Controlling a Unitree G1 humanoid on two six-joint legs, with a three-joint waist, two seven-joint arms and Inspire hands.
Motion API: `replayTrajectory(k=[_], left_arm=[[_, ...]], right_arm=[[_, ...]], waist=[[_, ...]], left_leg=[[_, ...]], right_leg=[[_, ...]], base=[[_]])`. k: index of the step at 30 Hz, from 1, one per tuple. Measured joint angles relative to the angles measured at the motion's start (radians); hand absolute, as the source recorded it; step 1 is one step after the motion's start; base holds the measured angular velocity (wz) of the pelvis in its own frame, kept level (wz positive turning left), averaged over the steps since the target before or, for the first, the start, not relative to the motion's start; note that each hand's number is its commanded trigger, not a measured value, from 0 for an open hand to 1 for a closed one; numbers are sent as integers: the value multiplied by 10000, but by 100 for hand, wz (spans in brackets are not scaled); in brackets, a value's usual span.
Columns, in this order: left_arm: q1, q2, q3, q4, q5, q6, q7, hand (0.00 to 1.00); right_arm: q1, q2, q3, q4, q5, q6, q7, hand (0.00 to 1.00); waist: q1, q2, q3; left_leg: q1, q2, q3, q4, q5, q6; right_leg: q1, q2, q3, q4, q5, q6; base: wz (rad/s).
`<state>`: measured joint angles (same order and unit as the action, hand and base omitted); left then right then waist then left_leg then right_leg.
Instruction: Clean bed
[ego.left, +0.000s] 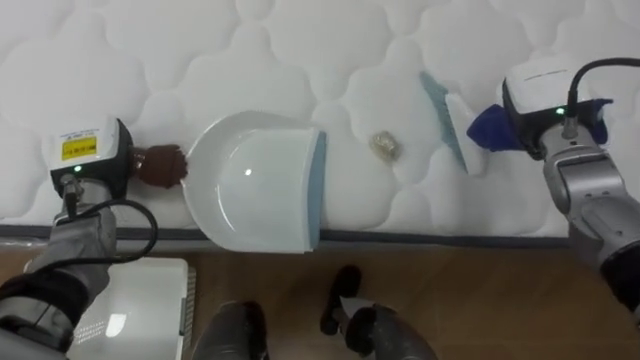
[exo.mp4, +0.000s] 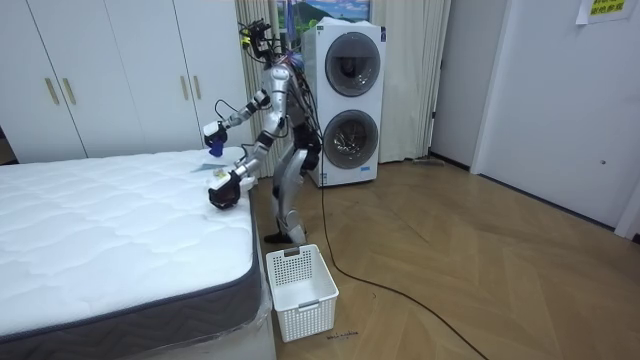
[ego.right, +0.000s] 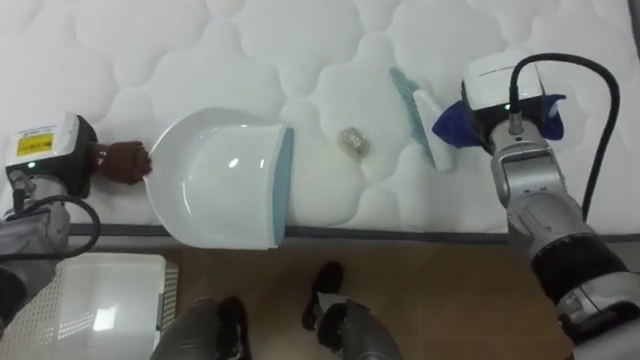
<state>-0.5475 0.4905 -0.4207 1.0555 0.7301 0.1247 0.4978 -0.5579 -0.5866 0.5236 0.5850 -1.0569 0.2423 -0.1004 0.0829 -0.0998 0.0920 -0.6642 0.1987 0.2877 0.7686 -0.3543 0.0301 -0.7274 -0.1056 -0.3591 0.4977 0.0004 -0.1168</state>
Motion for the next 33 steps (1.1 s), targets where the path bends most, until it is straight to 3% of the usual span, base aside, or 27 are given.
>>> replayTrajectory(k=[4,13,18,21,24,29,33], left_arm=[[0,3,264,58,295,19,0,100],[5,-2,257,169,303,79,3,100],[44,-12,240,467,306,52,85,100],[164,-12,240,473,299,53,223,100],[243,-16,240,549,289,51,259,100],[295,-21,240,641,280,53,403,100],[384,-43,279,670,289,96,403,100]], right_arm=[[202,53,17,-866,-47,0,484,100],[421,719,90,-2089,-30,-40,1396,100],[426,874,339,-2600,191,-70,2161,100],[431,944,454,-2839,694,-325,2557,100],[425,1164,558,-3018,908,-439,2972,100],[389,1183,682,-3398,1630,-674,3485,100],[391,1595,820,-3478,2693,-830,4070,100]], waist=[[6,2,-1],[5,88,-32],[9,327,-145],[14,432,-156],[17,454,-167],[18,454,-169],[20,454,-169]], left_leg=[[52,21,46,-100,46,-84],[57,52,87,-82,84,-148],[61,32,83,-70,105,-172],[81,12,87,-75,121,-185],[115,5,109,-89,139,-206],[104,-7,106,-150,184,-218],[122,-7,120,-201,216,-241]], right_leg=[[0,29,-2,-105,57,-93],[-76,19,4,25,-1,-150],[-85,25,9,60,-19,-135],[-86,19,26,83,-32,-148],[-84,8,32,99,-37,-167],[-86,5,31,75,-28,-187],[-93,25,61,61,-8,-228]], base=[[-8],[0],[0],[0],[0],[1],[0]])
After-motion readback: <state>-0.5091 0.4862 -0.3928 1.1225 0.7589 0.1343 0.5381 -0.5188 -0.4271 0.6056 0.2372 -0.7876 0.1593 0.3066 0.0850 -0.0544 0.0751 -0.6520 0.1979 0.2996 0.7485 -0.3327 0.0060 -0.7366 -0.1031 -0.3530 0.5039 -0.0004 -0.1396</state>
